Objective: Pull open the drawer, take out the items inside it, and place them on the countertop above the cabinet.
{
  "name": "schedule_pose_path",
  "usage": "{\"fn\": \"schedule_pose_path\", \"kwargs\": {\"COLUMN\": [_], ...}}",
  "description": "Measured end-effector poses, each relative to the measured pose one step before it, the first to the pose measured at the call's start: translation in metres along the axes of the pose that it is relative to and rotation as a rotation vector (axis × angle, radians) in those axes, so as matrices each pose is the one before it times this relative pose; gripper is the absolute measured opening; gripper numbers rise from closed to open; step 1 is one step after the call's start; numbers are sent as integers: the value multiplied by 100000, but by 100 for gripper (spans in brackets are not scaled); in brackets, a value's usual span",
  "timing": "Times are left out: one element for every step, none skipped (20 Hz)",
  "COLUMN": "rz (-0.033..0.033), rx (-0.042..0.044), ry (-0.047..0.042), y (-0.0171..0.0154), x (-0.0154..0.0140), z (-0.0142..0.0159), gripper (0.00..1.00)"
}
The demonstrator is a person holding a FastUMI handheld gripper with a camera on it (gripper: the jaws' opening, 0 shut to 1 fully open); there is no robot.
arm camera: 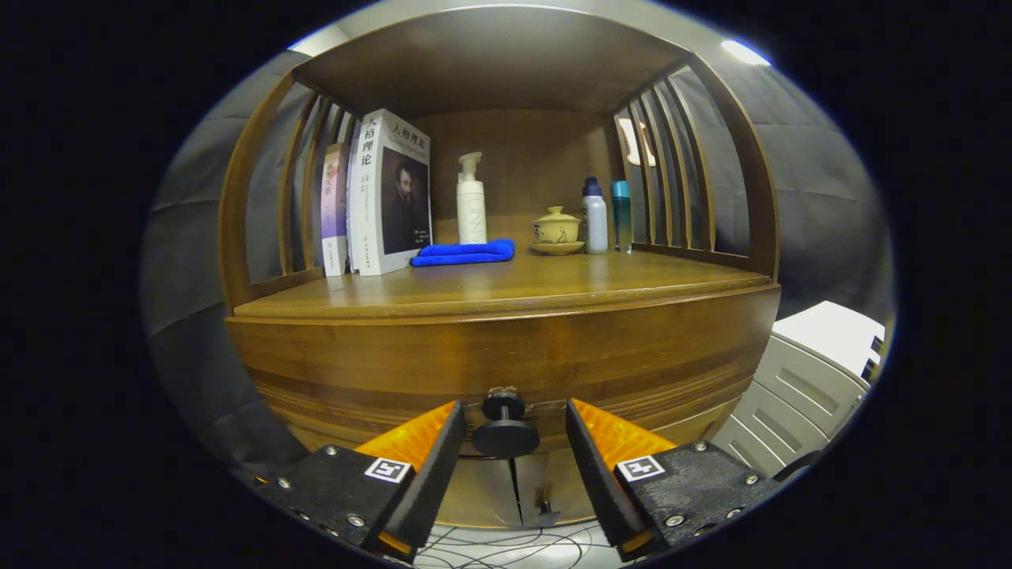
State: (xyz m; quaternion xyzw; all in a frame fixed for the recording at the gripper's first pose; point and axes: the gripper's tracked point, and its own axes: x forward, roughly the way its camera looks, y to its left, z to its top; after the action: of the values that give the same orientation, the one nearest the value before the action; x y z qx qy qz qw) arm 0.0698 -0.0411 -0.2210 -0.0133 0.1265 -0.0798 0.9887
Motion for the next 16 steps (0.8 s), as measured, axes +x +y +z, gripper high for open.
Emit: {"fn": "schedule_pose_path", "kwargs": {"rz": [2012, 1122, 192, 558, 193, 254, 261, 145, -310, -803, -1063, -853, -579, -276, -64, -57], "rx": [948, 556, 126, 241, 853, 1066, 812, 976, 611, -277, -1041, -1150, -754, -135, -28, 57], "ry": [809, 217, 208, 86, -779, -497, -838, -367, -1022, -1129, -966, -340, -138, -41, 230, 528], "y": [398, 150, -97, 23, -9, -24, -76, 12, -20, -12, -60, -7, 38, -17, 7, 19], "x": [321, 321, 240, -67, 34, -100, 17, 113, -94, -43, 48, 34, -19, 28, -29, -42], "z": [-230, -79, -30, -159, 12, -47, 17, -124, 87, 3, -41, -44, -44, 11, -66, -11], "gripper": [77, 72, 67, 61, 55, 49, 48, 46, 43, 40, 38, 34, 30, 29, 28, 28]}}
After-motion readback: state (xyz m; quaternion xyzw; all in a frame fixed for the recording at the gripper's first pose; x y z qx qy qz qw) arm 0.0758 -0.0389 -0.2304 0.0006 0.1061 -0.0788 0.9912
